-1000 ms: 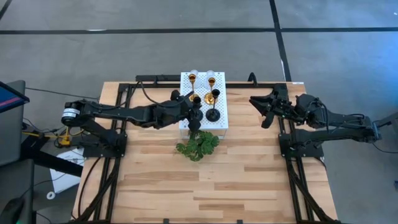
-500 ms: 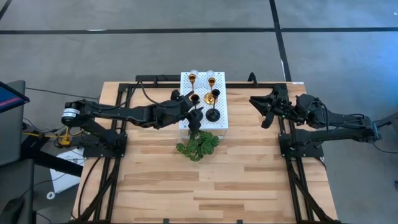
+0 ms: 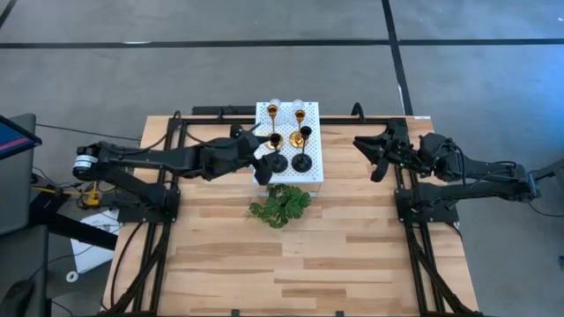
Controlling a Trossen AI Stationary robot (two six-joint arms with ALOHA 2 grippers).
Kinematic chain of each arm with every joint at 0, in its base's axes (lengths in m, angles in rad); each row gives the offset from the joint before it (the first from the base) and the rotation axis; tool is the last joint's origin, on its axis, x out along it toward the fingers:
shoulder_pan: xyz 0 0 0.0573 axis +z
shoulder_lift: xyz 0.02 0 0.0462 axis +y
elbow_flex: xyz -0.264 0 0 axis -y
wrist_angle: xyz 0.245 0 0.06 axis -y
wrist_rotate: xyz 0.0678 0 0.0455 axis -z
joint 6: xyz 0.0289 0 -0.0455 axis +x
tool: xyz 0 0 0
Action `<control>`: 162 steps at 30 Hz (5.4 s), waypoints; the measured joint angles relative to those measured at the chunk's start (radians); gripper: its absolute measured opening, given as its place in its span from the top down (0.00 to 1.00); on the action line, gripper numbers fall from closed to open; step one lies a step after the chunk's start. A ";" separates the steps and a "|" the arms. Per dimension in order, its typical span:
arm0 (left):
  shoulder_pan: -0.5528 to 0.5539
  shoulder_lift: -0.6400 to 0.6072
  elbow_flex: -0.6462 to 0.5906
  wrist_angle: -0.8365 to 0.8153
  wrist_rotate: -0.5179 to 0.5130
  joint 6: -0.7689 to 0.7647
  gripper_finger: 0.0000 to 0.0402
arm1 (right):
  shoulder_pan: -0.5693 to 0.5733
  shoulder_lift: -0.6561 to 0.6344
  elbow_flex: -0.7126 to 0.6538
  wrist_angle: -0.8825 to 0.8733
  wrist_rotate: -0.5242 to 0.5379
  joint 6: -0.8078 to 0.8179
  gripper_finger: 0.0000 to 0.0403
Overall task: Pick & Place candle stick holders
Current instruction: Return to Home Position
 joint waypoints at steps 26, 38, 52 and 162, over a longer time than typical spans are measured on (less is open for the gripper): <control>-0.120 -0.416 0.000 -0.328 0.116 0.000 0.85 | 0.000 0.000 0.000 0.000 -0.116 -0.061 0.83; -0.120 -0.504 0.000 -0.413 0.228 0.022 0.99 | -0.002 -0.019 -0.001 -0.003 -0.189 -0.084 0.88; -0.120 -0.654 -0.019 -0.517 0.187 -0.026 0.99 | -0.003 -0.168 -0.001 -0.187 -0.323 -0.116 1.00; -0.118 -1.147 -0.977 0.095 0.269 -0.058 0.99 | -0.016 -0.556 -0.622 0.033 -0.192 -0.001 1.00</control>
